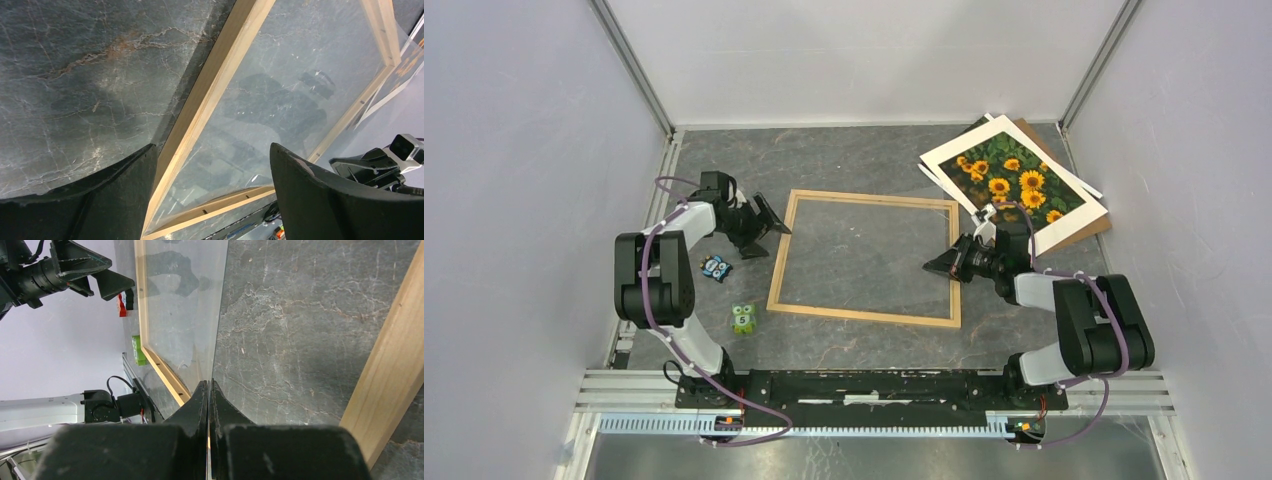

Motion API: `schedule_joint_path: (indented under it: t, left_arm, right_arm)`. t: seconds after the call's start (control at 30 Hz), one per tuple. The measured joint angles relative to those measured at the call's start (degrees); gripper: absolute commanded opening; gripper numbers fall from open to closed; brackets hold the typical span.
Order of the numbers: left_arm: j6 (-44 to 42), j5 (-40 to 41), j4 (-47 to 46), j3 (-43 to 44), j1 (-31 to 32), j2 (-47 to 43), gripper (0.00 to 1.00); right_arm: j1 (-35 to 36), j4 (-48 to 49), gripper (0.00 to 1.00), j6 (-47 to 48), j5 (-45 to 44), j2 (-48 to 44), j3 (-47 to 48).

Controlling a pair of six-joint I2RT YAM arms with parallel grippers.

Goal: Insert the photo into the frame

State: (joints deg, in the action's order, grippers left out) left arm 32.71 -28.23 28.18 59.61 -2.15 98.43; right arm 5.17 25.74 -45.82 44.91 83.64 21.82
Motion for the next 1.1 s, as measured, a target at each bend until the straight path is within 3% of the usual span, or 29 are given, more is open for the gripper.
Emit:
schedule_joint_path:
  t: [0.3,0.53,1.1]
  left_arm:
    - [0.00,-0.68,-0.11,0.00,0.02,0.66,0.91]
    - [0.00,-0.90,-1.05,0.00,0.04,2.27,0.85]
    - [0.11,-3.87,-3.58,-0.50,0.04,3.21,0.94]
  right_arm:
    - [0.55,-6.03,0.00,0.24,-0.26,-3.30,3.65]
    - [0.74,-8.57,0.00,0.00,-1.40,-5.18,3.67]
    - [0.74,-9.14,0.00,-2.82,-1.51,-7.85,2.89]
